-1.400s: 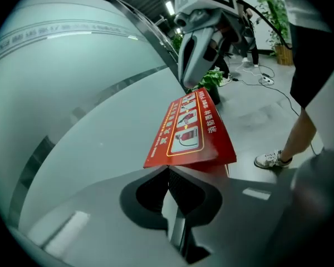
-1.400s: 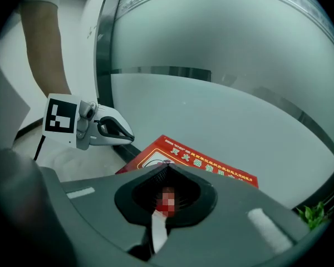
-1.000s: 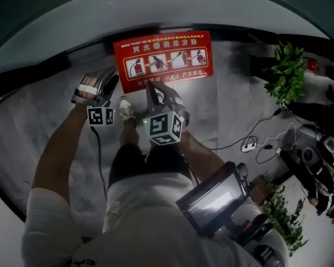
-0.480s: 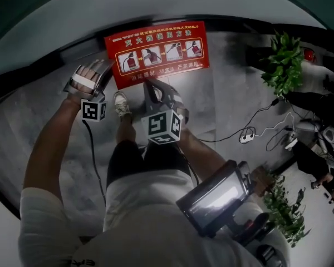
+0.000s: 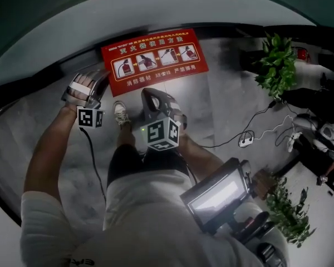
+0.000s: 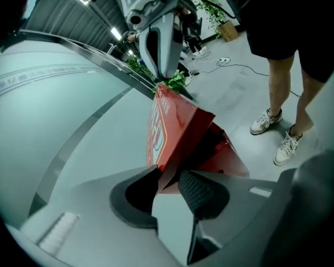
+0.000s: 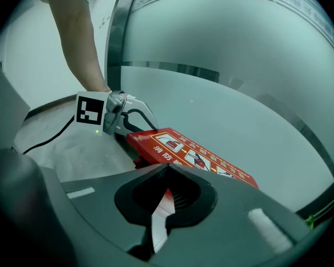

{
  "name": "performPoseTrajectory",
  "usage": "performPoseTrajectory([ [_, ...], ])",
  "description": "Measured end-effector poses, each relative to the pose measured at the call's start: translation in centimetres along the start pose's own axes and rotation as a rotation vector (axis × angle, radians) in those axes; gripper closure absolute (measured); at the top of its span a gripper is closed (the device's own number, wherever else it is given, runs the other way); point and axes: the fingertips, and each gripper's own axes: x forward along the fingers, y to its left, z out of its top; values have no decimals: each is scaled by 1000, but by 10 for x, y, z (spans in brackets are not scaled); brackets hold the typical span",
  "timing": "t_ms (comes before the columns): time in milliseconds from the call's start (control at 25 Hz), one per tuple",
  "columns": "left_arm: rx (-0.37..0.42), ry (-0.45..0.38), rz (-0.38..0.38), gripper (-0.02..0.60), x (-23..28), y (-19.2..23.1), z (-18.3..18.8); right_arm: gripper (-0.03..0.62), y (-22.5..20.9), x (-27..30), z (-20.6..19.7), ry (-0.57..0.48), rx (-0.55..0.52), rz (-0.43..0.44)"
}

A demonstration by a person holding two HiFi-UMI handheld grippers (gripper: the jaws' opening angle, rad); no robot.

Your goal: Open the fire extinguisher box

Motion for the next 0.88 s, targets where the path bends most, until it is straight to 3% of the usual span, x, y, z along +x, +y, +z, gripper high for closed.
performPoseTrajectory([
  [240,-171,22,16,496,-16,20,3,580,-8,-21,4,-18,-31,-33],
  [400,-273,34,-15,500,-19,19,3,580,-20,-29,-1,-15,-48,-77],
  [880,-515,74,-113,505,-8,68,-10,579,-122,-32,10,28,-55,-222],
])
